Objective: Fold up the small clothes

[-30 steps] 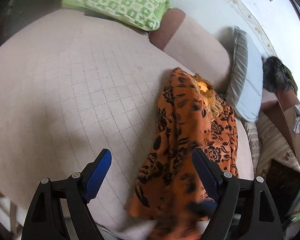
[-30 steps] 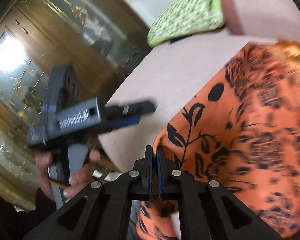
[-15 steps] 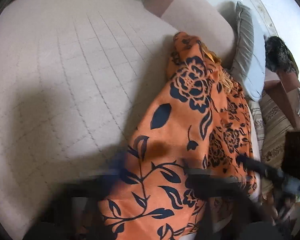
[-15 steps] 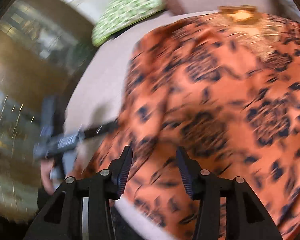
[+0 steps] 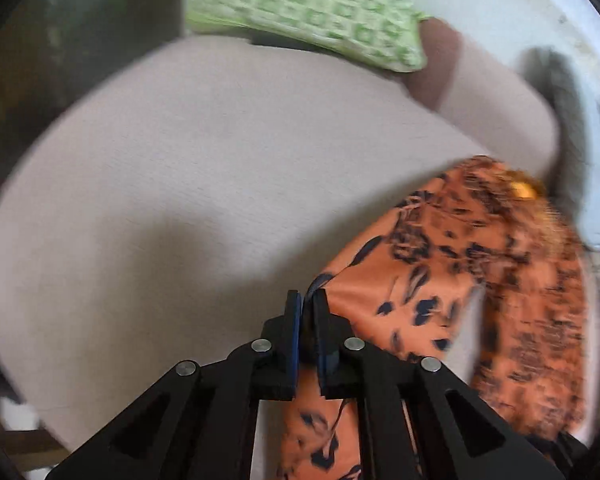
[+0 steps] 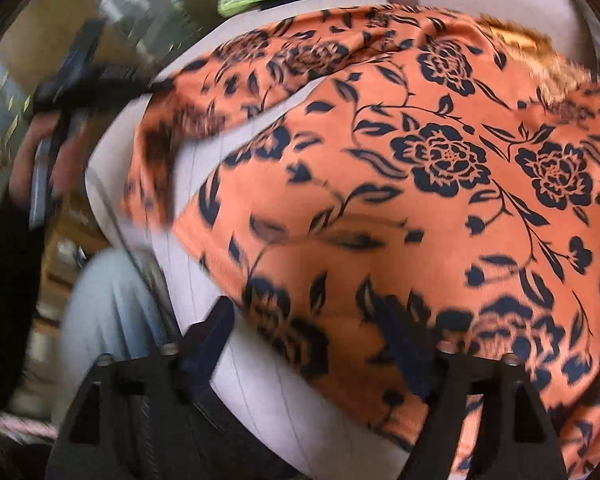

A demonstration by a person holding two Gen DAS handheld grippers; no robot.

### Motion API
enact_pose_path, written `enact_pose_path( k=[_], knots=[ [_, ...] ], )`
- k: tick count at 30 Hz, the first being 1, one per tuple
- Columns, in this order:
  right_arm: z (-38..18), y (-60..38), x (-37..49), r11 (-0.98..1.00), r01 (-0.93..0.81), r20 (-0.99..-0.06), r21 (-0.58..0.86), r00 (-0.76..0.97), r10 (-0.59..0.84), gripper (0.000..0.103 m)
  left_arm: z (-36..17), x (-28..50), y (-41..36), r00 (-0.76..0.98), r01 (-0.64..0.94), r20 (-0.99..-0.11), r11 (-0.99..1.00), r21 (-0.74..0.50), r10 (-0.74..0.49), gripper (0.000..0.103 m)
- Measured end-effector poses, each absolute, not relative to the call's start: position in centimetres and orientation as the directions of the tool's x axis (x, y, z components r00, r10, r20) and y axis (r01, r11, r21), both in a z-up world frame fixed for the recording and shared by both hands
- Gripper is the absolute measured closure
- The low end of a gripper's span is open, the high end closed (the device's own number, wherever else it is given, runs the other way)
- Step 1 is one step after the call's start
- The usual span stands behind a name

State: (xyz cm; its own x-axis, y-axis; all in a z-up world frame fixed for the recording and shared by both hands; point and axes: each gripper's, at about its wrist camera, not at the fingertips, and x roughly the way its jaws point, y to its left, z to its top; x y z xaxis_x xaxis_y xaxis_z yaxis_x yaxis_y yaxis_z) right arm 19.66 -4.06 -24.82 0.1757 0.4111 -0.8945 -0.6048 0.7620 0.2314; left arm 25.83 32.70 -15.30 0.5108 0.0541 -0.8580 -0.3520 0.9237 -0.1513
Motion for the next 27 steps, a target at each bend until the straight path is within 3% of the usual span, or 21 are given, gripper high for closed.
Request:
enact_pose_path(
  k=[2, 4, 5, 6, 10, 13, 16, 18, 20, 22, 23, 24, 25, 26, 27],
  knots=[
    [-25.5, -3.7, 18.3, 0.753, -0.652, -0.917, 0.091, 0.241, 0.319, 0.02, -14.1, 25.0, 30.6, 0.508, -0.333, -0.86, 0.933, -0.133, 0.059, 0.088],
    [-26.0, -4.0, 17.3, 0.748, -0.663, -0.923, -0.034, 0.308, 0.23, 0.021, -12.6, 23.3, 27.6, 0.546, -0.294, -0.838, 0.937, -0.186, 0.005, 0.061],
    [-26.3, -4.3, 16.8, 0.75, -0.657, -0.922, -0.08, 0.335, 0.195, 0.023, -11.9, 22.3, 26.1, 0.564, -0.269, -0.825, 0.939, -0.216, -0.028, 0.038],
    [-26.4, -5.0, 16.5, 0.757, -0.648, -0.921, -0.092, 0.344, 0.183, 0.023, -11.2, 20.7, 23.8, 0.595, -0.22, -0.8, 0.94, -0.262, -0.083, 0.029],
    [-27.2, -10.3, 17.5, 0.851, -0.522, -0.925, -0.057, 0.349, 0.152, 0.023, -13.3, 17.8, 19.1, 0.506, -0.104, -0.826, 0.934, -0.343, -0.247, 0.028],
    [-24.8, -15.4, 17.6, 0.901, -0.426, -0.908, 0.088, 0.338, 0.248, 0.028, -17.1, 18.3, 17.5, 0.396, -0.121, -0.882, 0.938, -0.325, -0.255, 0.03],
    [-21.4, -20.6, 18.6, 0.921, -0.251, -0.818, 0.298, 0.43, 0.382, 0.026, -18.6, 19.0, 17.3, 0.35, -0.148, -0.909, 0.945, -0.293, -0.227, 0.031],
    [-20.5, -23.3, 19.3, 0.942, -0.122, -0.802, 0.313, 0.498, 0.331, 0.019, -18.7, 19.9, 16.9, 0.358, -0.145, -0.913, 0.954, -0.261, -0.195, 0.031],
    [-22.0, -24.7, 21.2, 0.971, 0.013, -0.854, 0.24, 0.477, 0.205, 0.014, -18.9, 20.8, 16.5, 0.352, -0.164, -0.921, 0.958, -0.235, -0.166, 0.032],
    [-24.9, -24.9, 22.8, 0.96, 0.019, -0.888, 0.281, 0.384, 0.252, 0.015, -19.1, 21.4, 15.1, 0.348, -0.178, -0.928, 0.962, -0.209, -0.137, 0.042],
    [-26.0, -24.5, 23.1, 0.963, 0.012, -0.901, 0.27, 0.357, 0.248, 0.019, -19.2, 21.5, 14.7, 0.343, -0.182, -0.932, 0.965, -0.191, -0.119, 0.055],
    [-26.9, -23.6, 23.2, 0.978, -0.009, -0.914, 0.207, 0.354, 0.197, 0.019, -19.3, 21.9, 13.6, 0.34, -0.184, -0.936, 0.969, -0.164, -0.094, 0.068],
    [-27.1, -22.2, 22.8, 0.992, -0.049, -0.919, 0.112, 0.375, 0.122, 0.019, -19.4, 21.8, 13.0, 0.342, -0.182, -0.936, 0.971, -0.156, -0.086, 0.075],
    [-26.8, -20.7, 22.3, 0.996, -0.087, -0.915, 0.022, 0.4, 0.055, 0.026, -19.3, 21.6, 12.9, 0.349, -0.172, -0.932, 0.971, -0.164, -0.095, 0.088],
    [-26.4, -20.3, 22.0, 0.995, -0.1, -0.911, 0.012, 0.408, 0.053, 0.047, -19.0, 21.1, 12.8, 0.349, -0.161, -0.931, 0.971, -0.176, -0.111, 0.097]
  ],
)
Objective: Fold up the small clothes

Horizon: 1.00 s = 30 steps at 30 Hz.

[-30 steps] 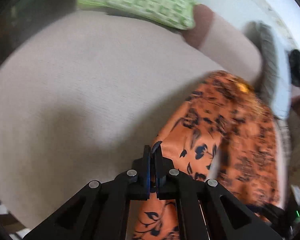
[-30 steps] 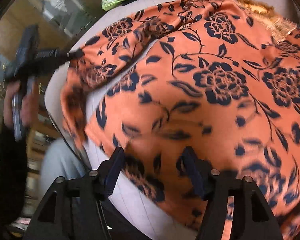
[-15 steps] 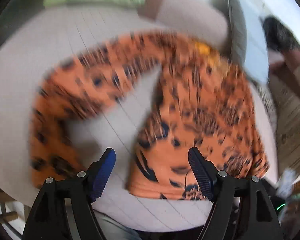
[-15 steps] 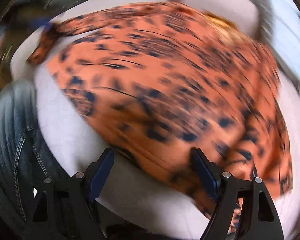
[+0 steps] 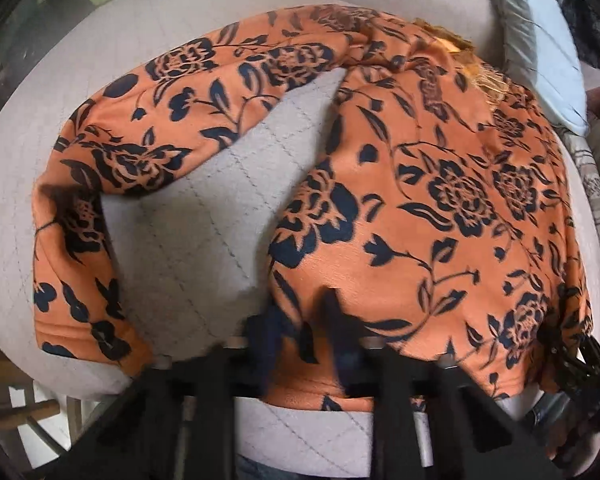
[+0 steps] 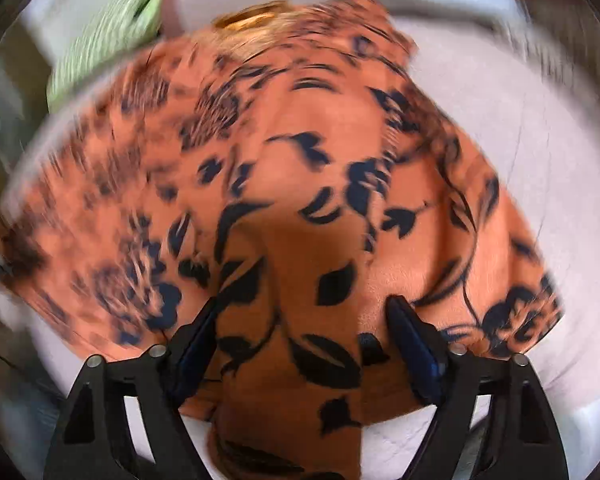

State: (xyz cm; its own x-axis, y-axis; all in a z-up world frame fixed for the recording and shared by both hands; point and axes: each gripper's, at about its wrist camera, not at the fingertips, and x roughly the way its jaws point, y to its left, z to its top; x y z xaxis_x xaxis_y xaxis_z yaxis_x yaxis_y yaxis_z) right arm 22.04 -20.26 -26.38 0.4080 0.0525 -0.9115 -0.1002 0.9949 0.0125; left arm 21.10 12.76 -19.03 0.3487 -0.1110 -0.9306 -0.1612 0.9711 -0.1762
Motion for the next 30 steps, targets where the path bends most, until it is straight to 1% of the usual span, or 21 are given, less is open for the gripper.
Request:
enact_pose_path(
  k=[1, 2, 5, 7, 10, 12, 13, 14, 15, 16, 17, 18, 19, 20, 21, 22, 23, 24, 26, 28, 30],
  knots=[
    [-25.7, -20.2, 21.9, 0.994, -0.108, -0.914, 0.004, 0.403, 0.047, 0.062, -18.8, 20.8, 12.7, 0.345, -0.152, -0.93, 0.971, -0.187, -0.125, 0.098],
    [-25.1, -20.7, 21.8, 0.994, -0.111, -0.917, -0.004, 0.397, 0.041, 0.087, -18.4, 20.1, 13.1, 0.342, -0.144, -0.93, 0.97, -0.196, -0.137, 0.098],
    [-22.7, -24.9, 20.6, 0.994, -0.075, -0.918, 0.083, 0.382, 0.106, 0.09, -15.7, 18.1, 13.8, 0.396, -0.114, -0.89, 0.95, -0.29, -0.224, 0.099],
    [-20.1, -27.1, 19.4, 0.994, -0.075, -0.916, 0.075, 0.389, 0.098, 0.094, -14.1, 16.6, 13.8, 0.4, -0.082, -0.875, 0.94, -0.331, -0.273, 0.098],
    [-18.1, -27.8, 18.5, 0.997, -0.067, -0.922, 0.041, 0.383, 0.064, 0.094, -12.3, 14.4, 13.1, 0.41, -0.045, -0.882, 0.961, -0.274, -0.233, 0.098],
    [-18.7, -28.7, 18.1, 0.999, -0.044, -0.933, 0.02, 0.358, 0.035, 0.094, -13.3, 14.2, 12.6, 0.368, -0.047, -0.893, 0.954, -0.295, -0.258, 0.097],
    [-19.3, -29.1, 18.1, 0.999, -0.031, -0.937, 0.028, 0.347, 0.037, 0.094, -14.4, 14.5, 11.7, 0.332, -0.025, -0.907, 0.959, -0.282, -0.258, 0.096],
    [-19.9, -29.3, 18.5, 0.998, -0.014, -0.939, 0.067, 0.338, 0.068, 0.093, -15.9, 15.1, 10.7, 0.291, -0.002, -0.928, 0.97, -0.242, -0.231, 0.094],
    [-20.1, -29.3, 18.9, 0.993, -0.005, -0.935, 0.119, 0.337, 0.114, 0.086, -16.8, 15.5, 10.4, 0.267, -0.008, -0.943, 0.978, -0.21, -0.2, 0.092],
    [-20.0, -29.2, 19.3, 0.987, -0.001, -0.928, 0.161, 0.341, 0.151, 0.083, -17.9, 15.9, 10.5, 0.233, -0.045, -0.96, 0.985, -0.168, -0.153, 0.092],
    [-19.5, -28.8, 19.6, 0.985, 0.002, -0.925, 0.172, 0.345, 0.16, 0.074, -18.2, 16.0, 10.8, 0.216, -0.068, -0.966, 0.985, -0.16, -0.142, 0.092],
    [-18.9, -28.4, 19.7, 0.987, 0.0, -0.923, 0.16, 0.354, 0.15, 0.065, -17.8, 15.8, 11.4, 0.224, -0.081, -0.961, 0.98, -0.184, -0.162, 0.092],
    [-18.0, -27.8, 19.7, 0.99, -0.012, -0.916, 0.138, 0.378, 0.133, 0.063, -17.0, 15.5, 11.9, 0.244, -0.084, -0.952, 0.974, -0.21, -0.184, 0.092],
    [-16.8, -27.0, 19.6, 0.994, -0.029, -0.906, 0.104, 0.409, 0.106, 0.055, -16.1, 15.1, 12.4, 0.269, -0.086, -0.941, 0.969, -0.234, -0.203, 0.09],
    [-15.4, -26.1, 19.5, 0.997, -0.041, -0.889, 0.065, 0.451, 0.076, 0.045, -14.6, 14.0, 13.5, 0.317, -0.088, -0.917, 0.955, -0.282, -0.242, 0.081],
    [-14.5, -25.4, 19.7, 0.997, -0.05, -0.87, 0.055, 0.487, 0.072, 0.04, -13.3, 13.3, 14.5, 0.357, -0.101, -0.896, 0.943, -0.318, -0.264, 0.073],
    [-13.1, -24.5, 19.7, 0.995, -0.073, -0.846, 0.069, 0.524, 0.097, 0.033, -12.1, 12.4, 15.9, 0.409, -0.125, -0.871, 0.928, -0.351, -0.274, 0.053],
    [-12.3, -23.5, 19.8, 0.991, -0.096, -0.831, 0.087, 0.542, 0.126, 0.032, -11.1, 11.7, 17.4, 0.459, -0.161, -0.849, 0.916, -0.369, -0.261, 0.037],
    [-10.6, -21.3, 20.2, 0.978, -0.155, -0.794, 0.137, 0.573, 0.202, 0.031, -10.2, 11.0, 19.8, 0.51, -0.229, -0.833, 0.9, -0.371, -0.214, 0.035],
    [-9.8, -18.8, 21.1, 0.948, -0.225, -0.768, 0.223, 0.558, 0.313, 0.028, -10.2, 10.4, 22.5, 0.542, -0.32, -0.828, 0.874, -0.365, -0.147, 0.035],
    [-9.7, -16.1, 22.5, 0.89, -0.295, -0.732, 0.348, 0.508, 0.454, 0.028, -10.8, 9.6, 24.8, 0.542, -0.421, -0.836, 0.834, -0.356, -0.084, 0.037]
  ],
)
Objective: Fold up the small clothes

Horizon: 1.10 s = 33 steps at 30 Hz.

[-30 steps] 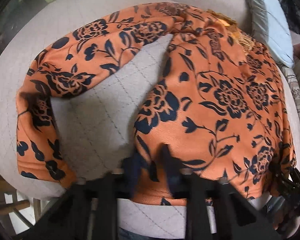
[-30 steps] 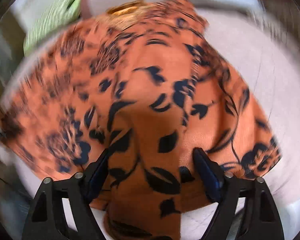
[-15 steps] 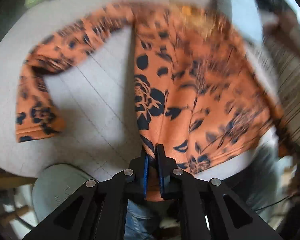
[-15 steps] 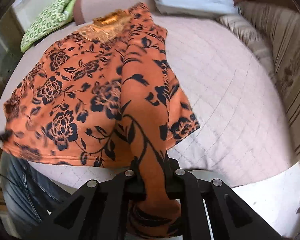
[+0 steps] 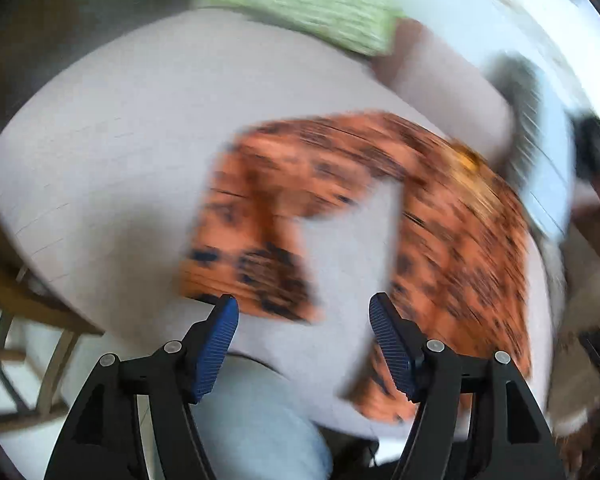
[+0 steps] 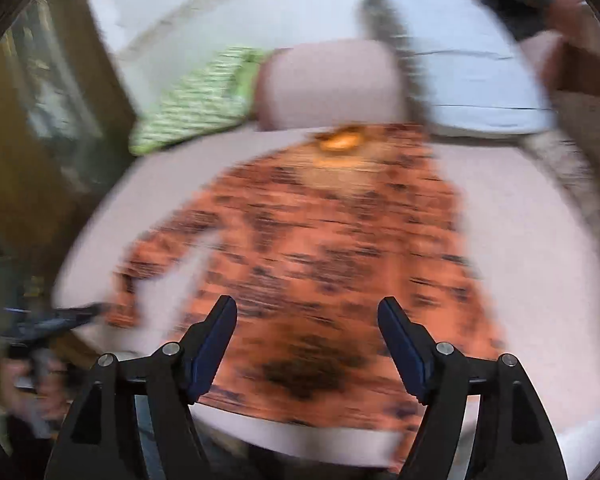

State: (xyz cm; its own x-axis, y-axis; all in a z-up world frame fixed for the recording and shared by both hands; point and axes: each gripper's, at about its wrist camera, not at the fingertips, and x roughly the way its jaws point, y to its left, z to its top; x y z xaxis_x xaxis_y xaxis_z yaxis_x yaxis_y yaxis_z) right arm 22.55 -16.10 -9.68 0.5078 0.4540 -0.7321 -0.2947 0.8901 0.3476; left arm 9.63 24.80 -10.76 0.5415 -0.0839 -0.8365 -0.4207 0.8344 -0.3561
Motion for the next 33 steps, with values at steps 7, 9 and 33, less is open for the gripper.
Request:
enact_pose_path(
  k=[7, 9, 33],
  knots=[
    [-10.2, -10.1, 26.9, 0.838, -0.326, -0.712, 0.438, 0.443, 0.545, 0.028, -11.1, 8.9, 25.3, 0.595, -0.413, -0.796, 0.808, -0.42, -0.11, 0.037],
    [-11.0, -10.2, 28.7, 0.842, -0.299, -0.716, 0.45, 0.443, 0.54, 0.028, -11.0, 9.6, 25.5, 0.604, -0.396, -0.788, 0.811, -0.43, -0.124, 0.037],
    [-21.5, -27.2, 62.8, 0.977, -0.022, -0.876, 0.211, 0.44, 0.199, 0.031, -19.5, 56.4, 14.2, 0.444, -0.081, -0.893, 0.996, 0.046, 0.078, 0.037]
  ],
)
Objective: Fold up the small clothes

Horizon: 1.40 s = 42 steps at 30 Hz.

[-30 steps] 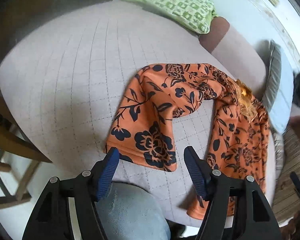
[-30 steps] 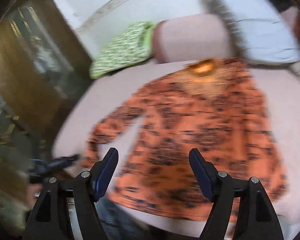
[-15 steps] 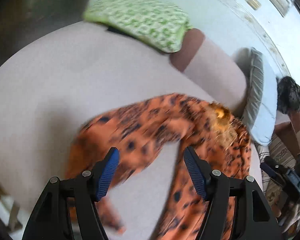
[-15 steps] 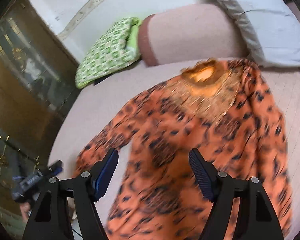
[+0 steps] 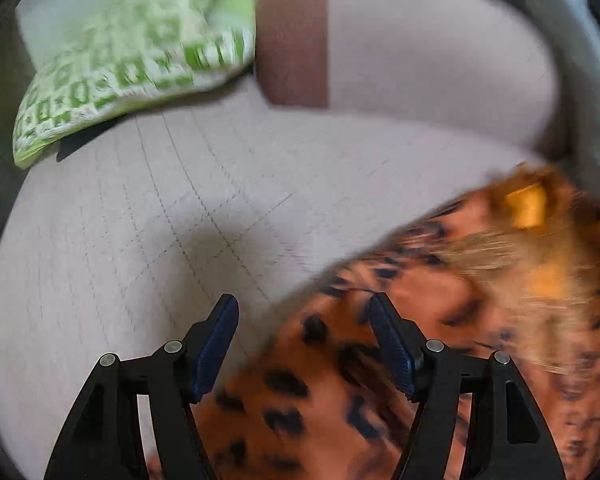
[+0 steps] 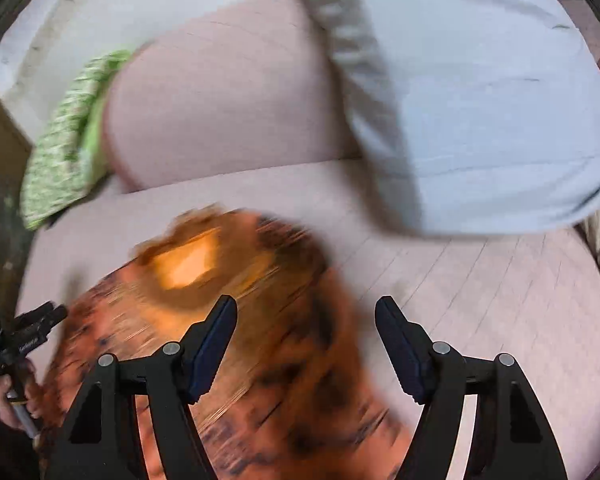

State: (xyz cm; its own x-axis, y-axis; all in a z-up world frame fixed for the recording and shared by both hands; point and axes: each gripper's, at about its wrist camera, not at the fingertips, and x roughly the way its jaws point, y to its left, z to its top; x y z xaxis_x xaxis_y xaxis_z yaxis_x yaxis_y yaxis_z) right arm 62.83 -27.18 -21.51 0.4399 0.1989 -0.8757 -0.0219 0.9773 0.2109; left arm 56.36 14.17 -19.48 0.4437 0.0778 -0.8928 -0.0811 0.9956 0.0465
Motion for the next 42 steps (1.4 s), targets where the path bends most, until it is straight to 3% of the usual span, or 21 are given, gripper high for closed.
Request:
enact_pose_path(
  k=[1, 2, 4, 5, 6, 7, 11, 17, 19, 22, 25, 26, 27, 28, 29, 30, 32, 37, 42],
  knots=[
    [-22.5, -27.6, 63.4, 0.966, -0.014, -0.872, 0.257, 0.428, 0.238, 0.033, -20.6, 57.4, 14.1, 0.417, -0.083, -0.904, 0.994, 0.066, 0.094, 0.038],
    [-23.2, -27.6, 63.6, 0.957, -0.024, -0.867, 0.288, 0.417, 0.271, 0.042, -21.4, 57.9, 14.2, 0.402, -0.081, -0.912, 0.995, 0.053, 0.081, 0.042],
    [-24.3, -27.5, 63.8, 0.95, -0.05, -0.872, 0.307, 0.386, 0.302, 0.067, -22.1, 58.1, 14.6, 0.411, -0.072, -0.911, 0.996, -0.06, -0.025, 0.054],
    [-24.6, -27.6, 63.8, 0.948, -0.045, -0.875, 0.316, 0.373, 0.31, 0.091, -22.3, 58.1, 14.6, 0.421, -0.068, -0.906, 0.994, -0.084, -0.048, 0.067],
    [-25.1, -28.1, 63.8, 0.941, -0.025, -0.873, 0.339, 0.364, 0.324, 0.092, -22.6, 58.1, 14.4, 0.425, -0.05, -0.902, 0.993, -0.106, -0.074, 0.096],
    [-25.2, -28.6, 63.6, 0.934, -0.007, -0.866, 0.356, 0.373, 0.333, 0.092, -22.6, 58.2, 14.3, 0.425, -0.04, -0.901, 0.993, -0.111, -0.084, 0.1],
    [-23.1, -31.1, 62.5, 0.928, 0.016, -0.826, 0.372, 0.462, 0.323, 0.094, -20.3, 58.7, 14.5, 0.51, -0.037, -0.86, 0.998, -0.044, -0.019, 0.101],
    [-21.4, -34.1, 63.7, 0.942, 0.049, -0.814, 0.331, 0.521, 0.259, 0.094, -16.0, 62.1, 16.4, 0.635, -0.1, -0.772, 0.992, -0.072, 0.008, 0.101],
    [-22.6, -33.4, 64.3, 0.947, 0.052, -0.835, 0.318, 0.488, 0.254, 0.094, -17.4, 64.2, 16.2, 0.616, -0.155, -0.786, 0.986, -0.059, 0.05, 0.097],
    [-25.8, -30.7, 64.7, 0.989, -0.009, -0.918, 0.146, 0.371, 0.139, 0.082, -21.3, 66.3, 14.5, 0.467, -0.163, -0.873, 0.984, 0.073, 0.143, 0.091],
    [-22.9, -30.4, 61.4, 0.989, -0.002, -0.887, 0.151, 0.441, 0.136, 0.077, -19.9, 62.2, 14.5, 0.547, -0.119, -0.83, 0.992, 0.052, 0.109, 0.091],
    [-21.1, -30.2, 59.6, 0.986, 0.0, -0.863, 0.166, 0.483, 0.146, 0.062, -19.1, 60.0, 15.4, 0.57, -0.119, -0.818, 0.993, 0.014, 0.08, 0.087],
    [-19.1, -29.9, 57.3, 0.983, -0.004, -0.829, 0.185, 0.537, 0.159, 0.041, -18.1, 57.2, 17.1, 0.592, -0.138, -0.805, 0.989, -0.05, 0.042, 0.071],
    [-17.3, -29.3, 54.9, 0.978, -0.015, -0.792, 0.207, 0.585, 0.176, 0.031, -17.0, 54.0, 19.1, 0.616, -0.188, -0.787, 0.973, -0.131, 0.012, 0.061],
    [-15.5, -28.3, 52.3, 0.971, -0.045, -0.757, 0.235, 0.618, 0.212, 0.023, -16.1, 51.2, 20.7, 0.636, -0.233, -0.772, 0.956, -0.179, 0.01, 0.044],
    [-14.4, -27.1, 50.4, 0.961, -0.08, -0.739, 0.267, 0.623, 0.257, 0.023, -15.1, 47.1, 23.2, 0.669, -0.307, -0.742, 0.922, -0.235, 0.034, 0.037],
    [-12.6, -23.5, 46.2, 0.914, -0.176, -0.699, 0.367, 0.596, 0.395, 0.023, -14.3, 42.0, 25.7, 0.682, -0.404, -0.727, 0.867, -0.291, 0.074, 0.033],
    [-10.8, -13.1, 38.1, 0.779, -0.349, -0.631, 0.521, 0.457, 0.627, 0.023, -16.2, 29.2, 29.5, 0.602, -0.602, -0.781, 0.735, -0.31, 0.164, 0.033],
    [-12.1, -2.4, 33.6, 0.7, -0.462, -0.672, 0.545, 0.259, 0.694, 0.023, -20.2, 24.1, 29.1, 0.523, -0.605, -0.851, 0.722, -0.336, 0.042, 0.035]
  ],
)
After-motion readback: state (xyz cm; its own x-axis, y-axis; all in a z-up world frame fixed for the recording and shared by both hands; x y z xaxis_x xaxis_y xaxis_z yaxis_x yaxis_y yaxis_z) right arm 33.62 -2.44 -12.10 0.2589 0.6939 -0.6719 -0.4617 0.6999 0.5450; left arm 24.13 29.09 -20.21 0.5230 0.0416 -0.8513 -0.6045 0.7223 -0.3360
